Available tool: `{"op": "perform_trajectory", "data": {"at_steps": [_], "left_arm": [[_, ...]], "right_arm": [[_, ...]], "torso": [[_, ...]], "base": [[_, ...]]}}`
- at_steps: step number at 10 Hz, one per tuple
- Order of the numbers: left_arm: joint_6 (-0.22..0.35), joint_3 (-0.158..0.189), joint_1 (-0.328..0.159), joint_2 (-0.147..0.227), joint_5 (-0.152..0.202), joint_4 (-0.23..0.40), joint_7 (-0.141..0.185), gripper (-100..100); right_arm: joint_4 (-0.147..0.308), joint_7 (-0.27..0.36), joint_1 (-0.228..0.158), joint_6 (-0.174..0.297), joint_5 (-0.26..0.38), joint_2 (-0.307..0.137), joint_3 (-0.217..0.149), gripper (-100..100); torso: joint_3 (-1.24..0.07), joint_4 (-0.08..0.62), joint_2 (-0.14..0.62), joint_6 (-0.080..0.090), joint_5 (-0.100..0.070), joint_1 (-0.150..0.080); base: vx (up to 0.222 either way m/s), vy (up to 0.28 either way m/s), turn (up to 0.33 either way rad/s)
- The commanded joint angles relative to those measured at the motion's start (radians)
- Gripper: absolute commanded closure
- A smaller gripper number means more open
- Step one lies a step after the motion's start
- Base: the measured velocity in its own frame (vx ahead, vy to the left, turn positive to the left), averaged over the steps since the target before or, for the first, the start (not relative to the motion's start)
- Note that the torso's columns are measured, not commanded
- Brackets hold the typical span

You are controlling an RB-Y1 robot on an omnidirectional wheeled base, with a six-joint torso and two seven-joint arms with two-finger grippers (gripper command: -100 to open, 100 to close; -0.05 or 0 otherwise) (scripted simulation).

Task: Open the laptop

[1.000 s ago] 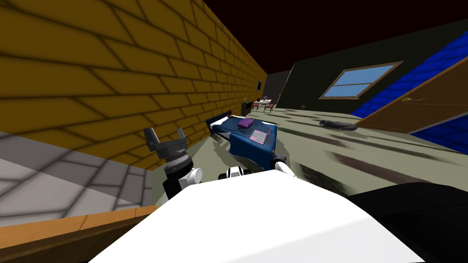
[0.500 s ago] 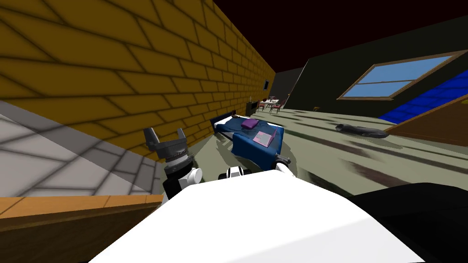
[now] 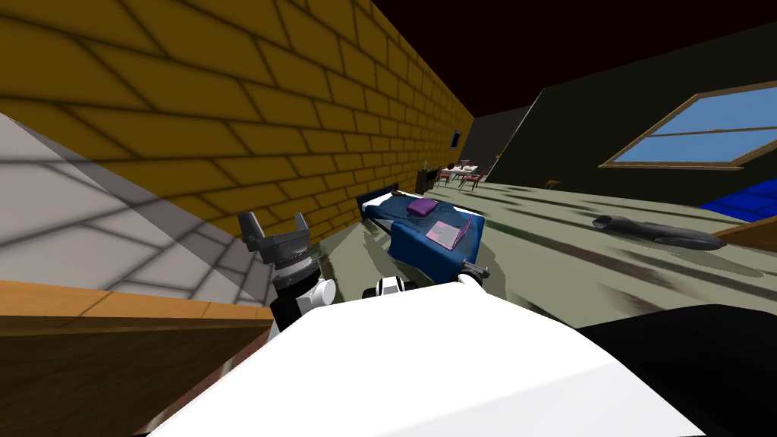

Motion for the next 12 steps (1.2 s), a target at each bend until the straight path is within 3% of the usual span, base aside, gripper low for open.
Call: {"op": "perform_trajectory", "data": {"at_steps": [1,2,3,4,6,7,8,9,12], "left_arm": [[0.0,0.0,0.0,0.0,0.0,0.0,0.0,0],[0.0,0.0,0.0,0.0,0.0,0.0,0.0,0],[0.0,0.0,0.0,0.0,0.0,0.0,0.0,0],[0.0,0.0,0.0,0.0,0.0,0.0,0.0,0],[0.0,0.0,0.0,0.0,0.0,0.0,0.0,0],[0.0,0.0,0.0,0.0,0.0,0.0,0.0,0],[0.0,0.0,0.0,0.0,0.0,0.0,0.0,0],[0.0,0.0,0.0,0.0,0.0,0.0,0.0,0],[0.0,0.0,0.0,0.0,0.0,0.0,0.0,0]], "right_arm": [[0.065,-0.001,-0.025,0.045,0.05,-0.016,-0.008,-100],[0.089,-0.001,-0.025,0.045,0.05,-0.016,-0.008,-100],[0.125,-0.006,-0.038,0.084,0.094,-0.025,-0.01,-100],[0.148,-0.006,-0.038,0.084,0.094,-0.025,-0.01,-100],[0.231,-0.015,-0.063,0.149,0.168,-0.044,-0.014,-100],[0.259,-0.015,-0.063,0.156,0.174,-0.044,-0.014,-100],[0.259,-0.015,-0.063,0.156,0.174,-0.044,-0.014,-100],[0.287,-0.019,-0.075,0.188,0.209,-0.055,-0.015,-100],[0.356,-0.023,-0.086,0.216,0.242,-0.065,-0.016,-100]], "torso": [[0.001,0.0,0.001,-0.001,0.0,0.001],[0.0,0.0,0.0,-0.002,0.0,0.002],[0.0,0.0,-0.001,-0.001,0.0,0.001],[-0.001,0.0,-0.002,-0.002,0.0,0.0],[0.0,0.0,-0.001,-0.002,0.0,0.001],[-0.001,0.0,-0.001,-0.001,0.0,0.0],[0.0,0.0,0.0,0.0,0.0,0.0],[0.001,0.0,0.001,0.0,0.001,0.003],[0.0,0.0,0.0,-0.001,0.0,0.0]], "base": [[0.015,-0.023,0.257],[0.026,-0.033,0.176],[0.041,-0.04,0.251],[0.033,-0.036,0.14],[0.043,-0.054,0.324],[0.046,-0.063,0.129],[0.018,-0.023,-0.032],[0.017,-0.023,0.211],[0.019,-0.035,0.149]]}}
